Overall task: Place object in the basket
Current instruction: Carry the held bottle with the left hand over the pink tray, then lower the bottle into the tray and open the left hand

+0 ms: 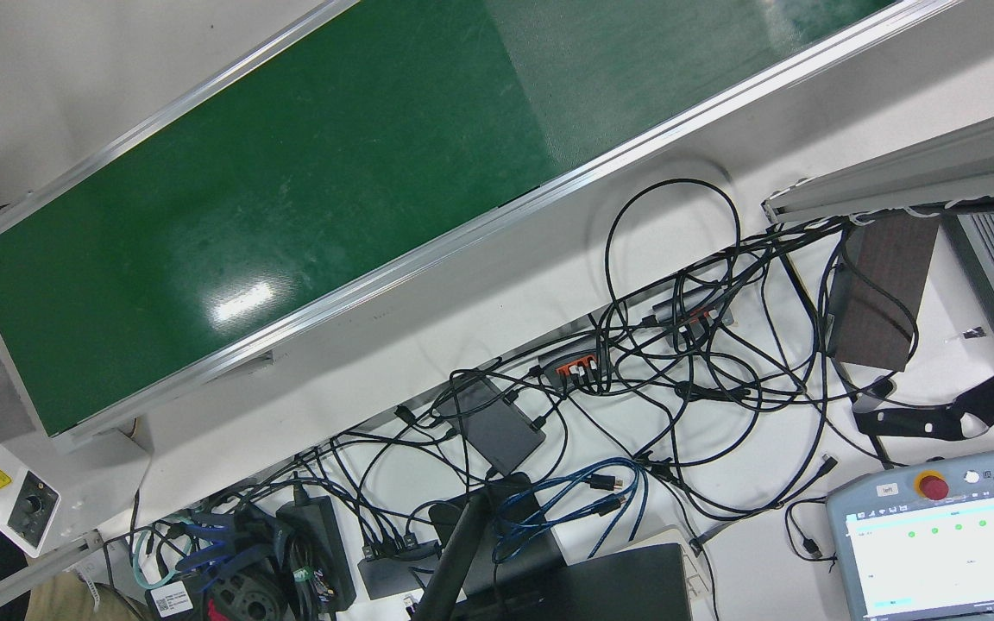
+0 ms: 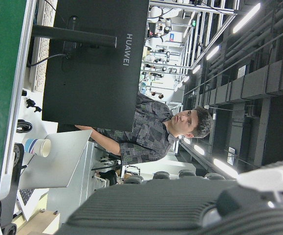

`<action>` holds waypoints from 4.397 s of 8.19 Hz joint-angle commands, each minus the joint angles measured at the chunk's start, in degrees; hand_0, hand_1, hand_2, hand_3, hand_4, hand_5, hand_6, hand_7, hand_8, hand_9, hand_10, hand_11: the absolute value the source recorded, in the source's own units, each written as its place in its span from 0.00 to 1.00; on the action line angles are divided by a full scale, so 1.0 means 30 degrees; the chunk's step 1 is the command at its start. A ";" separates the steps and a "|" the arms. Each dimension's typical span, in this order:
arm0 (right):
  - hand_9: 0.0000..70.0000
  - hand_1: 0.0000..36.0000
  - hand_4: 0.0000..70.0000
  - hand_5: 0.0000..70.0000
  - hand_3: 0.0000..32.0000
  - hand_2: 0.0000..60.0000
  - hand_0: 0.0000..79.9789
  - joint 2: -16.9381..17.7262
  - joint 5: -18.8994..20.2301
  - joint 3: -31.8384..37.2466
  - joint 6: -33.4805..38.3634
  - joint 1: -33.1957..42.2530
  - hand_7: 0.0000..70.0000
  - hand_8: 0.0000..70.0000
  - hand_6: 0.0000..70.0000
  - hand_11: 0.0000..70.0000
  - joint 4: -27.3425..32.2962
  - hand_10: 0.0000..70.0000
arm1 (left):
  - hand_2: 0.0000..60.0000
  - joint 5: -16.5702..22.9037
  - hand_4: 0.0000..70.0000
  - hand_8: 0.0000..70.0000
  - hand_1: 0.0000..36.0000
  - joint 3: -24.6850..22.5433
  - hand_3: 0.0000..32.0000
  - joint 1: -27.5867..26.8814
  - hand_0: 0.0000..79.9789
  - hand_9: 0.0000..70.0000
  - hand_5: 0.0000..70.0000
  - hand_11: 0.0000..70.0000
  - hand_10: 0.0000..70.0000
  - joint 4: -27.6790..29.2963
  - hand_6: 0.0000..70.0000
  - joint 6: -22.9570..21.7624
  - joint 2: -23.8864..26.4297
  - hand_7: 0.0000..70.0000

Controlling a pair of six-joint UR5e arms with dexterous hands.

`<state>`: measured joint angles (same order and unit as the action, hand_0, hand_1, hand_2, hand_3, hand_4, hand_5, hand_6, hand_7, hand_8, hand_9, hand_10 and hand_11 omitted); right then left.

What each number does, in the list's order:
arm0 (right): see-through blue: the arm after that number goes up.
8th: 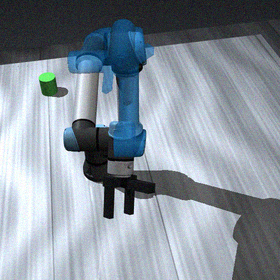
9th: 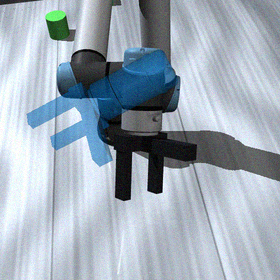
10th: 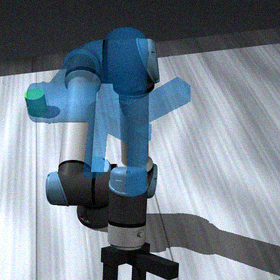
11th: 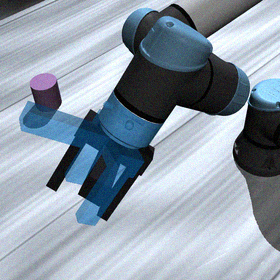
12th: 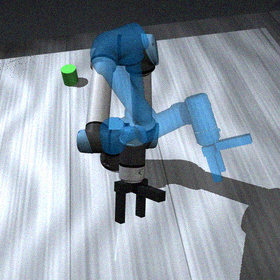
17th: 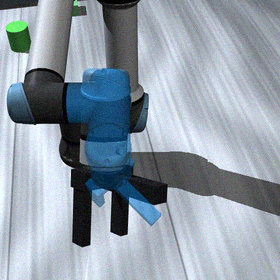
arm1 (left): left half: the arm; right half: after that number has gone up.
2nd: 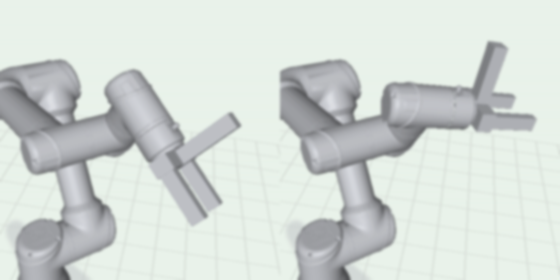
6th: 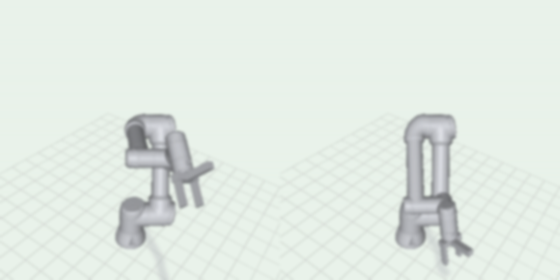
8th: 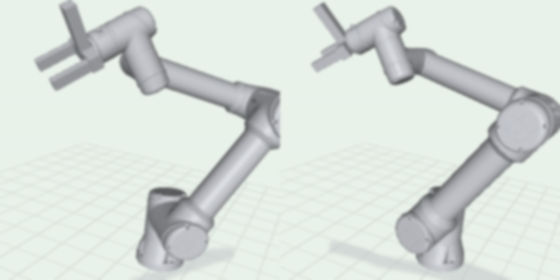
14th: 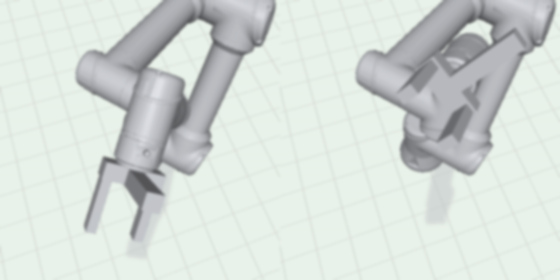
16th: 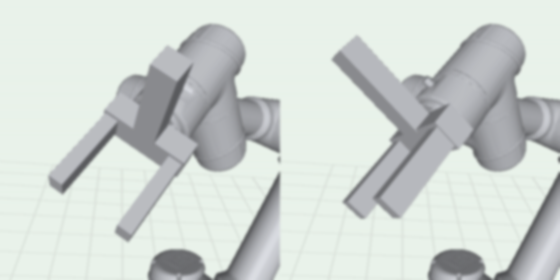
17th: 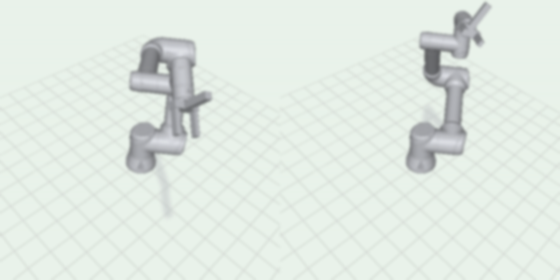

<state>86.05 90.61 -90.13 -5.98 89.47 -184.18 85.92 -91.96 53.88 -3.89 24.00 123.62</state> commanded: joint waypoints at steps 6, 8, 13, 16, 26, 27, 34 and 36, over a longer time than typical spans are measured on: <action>0.00 0.00 0.00 0.00 0.00 0.00 0.00 -0.0001 0.0000 -0.0015 0.0000 0.0000 0.00 0.00 0.00 0.00 0.0016 0.00 | 0.78 -0.0077 1.00 1.00 0.47 -0.2071 0.00 -0.4444 0.74 1.00 1.00 1.00 1.00 -0.2569 1.00 0.0233 0.2735 1.00; 0.00 0.00 0.00 0.00 0.00 0.00 0.00 0.0029 0.0000 -0.0015 0.0000 0.0000 0.00 0.00 0.00 0.00 -0.0013 0.00 | 0.79 -0.0077 1.00 1.00 0.45 -0.2071 0.00 -0.5911 0.73 1.00 1.00 1.00 1.00 -0.2718 1.00 0.0351 0.3525 1.00; 0.00 0.00 0.00 0.00 0.00 0.00 0.00 0.0028 0.0000 -0.0015 0.0000 0.0000 0.00 0.00 0.00 0.00 0.0016 0.00 | 0.63 -0.0048 1.00 1.00 0.38 -0.2129 0.00 -0.7701 0.73 1.00 1.00 1.00 0.98 -0.1406 1.00 0.0613 0.4148 1.00; 0.00 0.00 0.00 0.00 0.00 0.00 0.00 0.0000 0.0000 0.0014 0.0000 0.0000 0.00 0.00 0.00 0.00 0.0016 0.00 | 0.52 -0.0019 1.00 1.00 0.32 -0.2129 0.00 -0.9081 0.71 1.00 1.00 1.00 0.95 -0.0352 1.00 0.1932 0.1927 1.00; 0.00 0.00 0.00 0.00 0.00 0.00 0.00 0.0000 0.0000 -0.0015 0.0000 0.0000 0.00 0.00 0.00 0.00 -0.0013 0.00 | 0.00 0.0040 0.20 0.07 0.16 -0.5527 0.00 -0.9344 0.66 0.11 0.03 0.08 0.04 0.4750 0.00 0.2050 -0.4615 0.05; 0.00 0.00 0.00 0.00 0.00 0.00 0.00 0.0028 0.0000 -0.0015 0.0000 0.0000 0.00 0.00 0.00 0.00 -0.0013 0.00 | 0.00 0.0040 0.19 0.03 0.15 -0.5760 0.00 -1.0100 0.66 0.06 0.00 0.05 0.03 0.4898 0.00 0.2050 -0.4586 0.03; 0.00 0.00 0.00 0.00 0.00 0.00 0.00 -0.0001 0.0000 -0.0015 0.0000 0.0000 0.00 0.00 0.00 0.00 -0.0013 0.00 | 0.00 0.0099 0.17 0.02 0.06 -0.6231 0.00 -0.9931 0.65 0.05 0.00 0.01 0.00 0.4519 0.00 0.2021 -0.4586 0.00; 0.00 0.00 0.00 0.00 0.00 0.00 0.00 -0.0001 0.0000 -0.0015 0.0000 0.0000 0.00 0.00 0.00 0.00 -0.0013 0.00 | 0.00 0.0099 0.19 0.03 0.06 -0.6201 0.00 -0.9873 0.65 0.06 0.00 0.02 0.00 0.4315 0.00 0.1992 -0.4557 0.00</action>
<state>86.05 90.62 -90.17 -5.98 89.47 -184.22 86.21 -110.60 24.08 9.75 30.09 109.88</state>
